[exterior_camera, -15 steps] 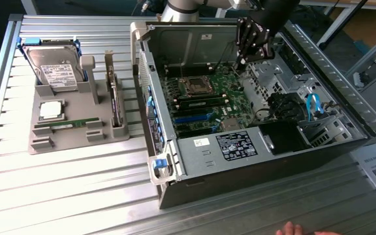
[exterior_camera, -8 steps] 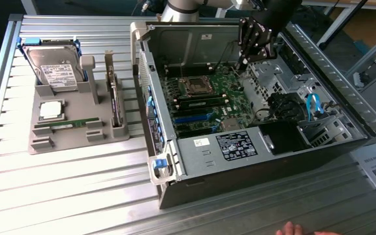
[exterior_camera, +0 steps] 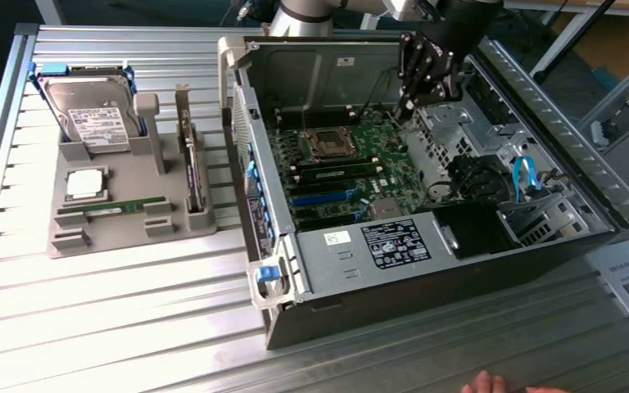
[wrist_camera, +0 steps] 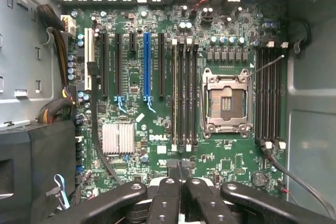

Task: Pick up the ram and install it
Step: 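Press down the ram until it locks into place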

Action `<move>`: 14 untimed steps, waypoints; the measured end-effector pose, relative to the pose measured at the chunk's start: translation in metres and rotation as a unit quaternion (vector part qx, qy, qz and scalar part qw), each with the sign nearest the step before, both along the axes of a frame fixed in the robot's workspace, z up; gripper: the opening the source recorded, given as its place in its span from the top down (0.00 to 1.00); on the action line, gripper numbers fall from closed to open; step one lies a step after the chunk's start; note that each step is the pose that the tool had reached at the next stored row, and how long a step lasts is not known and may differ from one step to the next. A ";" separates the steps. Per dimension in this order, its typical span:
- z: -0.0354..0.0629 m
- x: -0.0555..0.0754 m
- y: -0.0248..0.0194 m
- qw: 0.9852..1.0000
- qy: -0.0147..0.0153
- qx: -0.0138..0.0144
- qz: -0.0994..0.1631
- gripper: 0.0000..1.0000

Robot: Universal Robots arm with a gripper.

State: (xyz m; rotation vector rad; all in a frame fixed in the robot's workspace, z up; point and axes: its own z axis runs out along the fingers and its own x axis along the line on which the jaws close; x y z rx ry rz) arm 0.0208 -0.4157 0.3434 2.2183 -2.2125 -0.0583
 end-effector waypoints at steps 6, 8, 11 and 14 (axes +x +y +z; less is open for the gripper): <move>-0.0097 0.000 0.0000 1.000 -0.003 0.000 0.000 0.90; -0.0130 0.000 0.0000 1.000 -0.004 0.000 0.000 0.90; -0.0184 0.000 0.0000 1.000 -0.004 0.000 0.000 0.90; -0.0245 0.000 0.0000 1.000 -0.005 0.000 0.000 0.90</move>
